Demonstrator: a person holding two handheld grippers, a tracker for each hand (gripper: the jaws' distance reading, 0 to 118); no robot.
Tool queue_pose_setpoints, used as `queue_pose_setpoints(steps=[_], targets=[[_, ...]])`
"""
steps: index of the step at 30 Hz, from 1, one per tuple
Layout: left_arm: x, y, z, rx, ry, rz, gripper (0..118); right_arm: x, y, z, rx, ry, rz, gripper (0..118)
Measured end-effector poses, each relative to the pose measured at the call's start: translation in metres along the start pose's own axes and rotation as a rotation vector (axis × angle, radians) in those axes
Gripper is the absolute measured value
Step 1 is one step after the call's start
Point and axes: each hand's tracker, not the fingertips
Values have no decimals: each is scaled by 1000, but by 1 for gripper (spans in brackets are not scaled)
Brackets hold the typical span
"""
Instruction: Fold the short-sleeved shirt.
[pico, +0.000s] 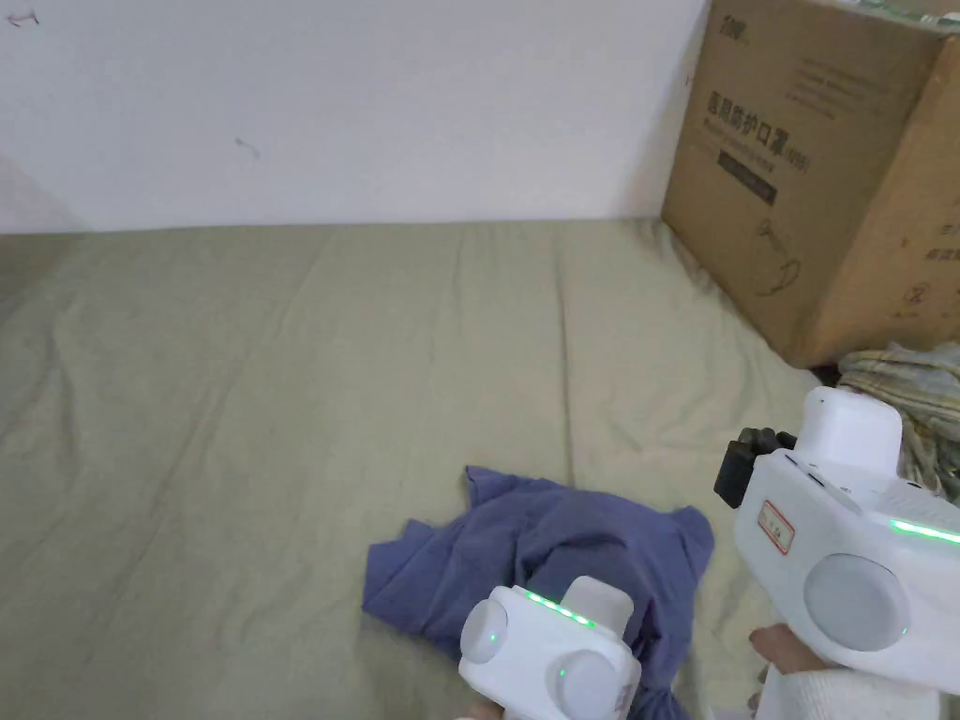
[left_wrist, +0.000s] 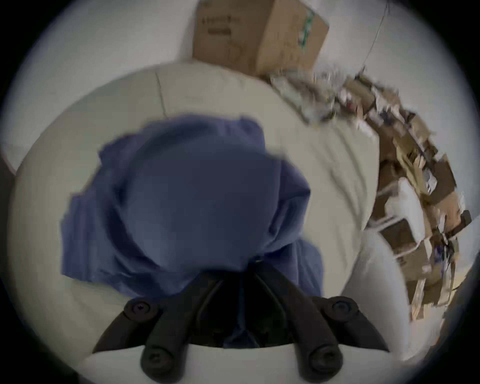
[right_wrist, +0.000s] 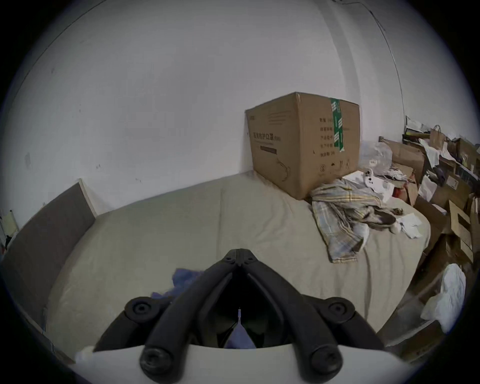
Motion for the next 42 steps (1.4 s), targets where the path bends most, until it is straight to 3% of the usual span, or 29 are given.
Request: queue_pose_setpoints(steps=[4, 6, 7, 10, 11, 17, 18, 19, 20, 21, 22, 23, 26, 32, 33, 34, 35, 36, 37, 42], targets=[[-7, -2, 6, 70, -28, 57, 3, 8, -11, -12, -50, -9, -8, 0], [-14, 0, 10, 68, -43, 60, 16, 9, -14, -16, -72, -10, -18, 0], [-14, 1, 18, 72, -46, 57, 29, 9, -15, -18, -80, -7, -17, 0], [-22, 2, 41, 113, -69, 85, 102, 6, -17, -18, -92, 1, 4, 0], [-24, 4, 52, 129, -59, 97, 111, 5, -18, -19, -97, 7, 9, 0], [-66, -4, 122, 277, 47, 195, 108, -4, -21, -15, -114, 41, 43, 0], [-75, -11, 130, 286, 60, 220, 101, -5, -23, -15, -118, 48, 46, 0], [-81, -16, 136, 286, 84, 235, 84, -6, -24, -15, -123, 53, 48, 0], [-88, -26, 138, 275, 99, 243, 43, -8, -26, -14, -129, 58, 49, 0], [-93, -35, 136, 255, 120, 259, 9, -9, -28, -14, -136, 62, 51, 0], [-96, -47, 134, 244, 155, 270, 0, -10, -30, -15, -142, 64, 52, 0], [-100, -59, 132, 232, 130, 311, 0, -12, -32, -15, -149, 68, 55, 0], [-108, -90, 124, 200, 65, 407, 0, -15, -39, -16, -170, 81, 67, 0], [-122, -92, 110, 185, 134, 421, 1, -22, -49, -27, -215, 98, 84, 0], [-127, -86, 108, 179, 173, 402, 7, -22, -51, -30, -222, 98, 89, 0], [-132, -82, 106, 180, 202, 391, 24, -22, -52, -32, -228, 97, 92, 0], [-137, -72, 101, 178, 231, 374, 60, -21, -53, -36, -235, 96, 93, 0], [-145, -64, 96, 171, 228, 376, 85, -20, -54, -39, -240, 95, 92, 0], [-151, -57, 91, 163, 227, 383, 100, -18, -55, -41, -244, 94, 90, 0], [-173, -21, 62, 150, 250, 356, 101, -3, -55, -57, -268, 57, 85, 0]])
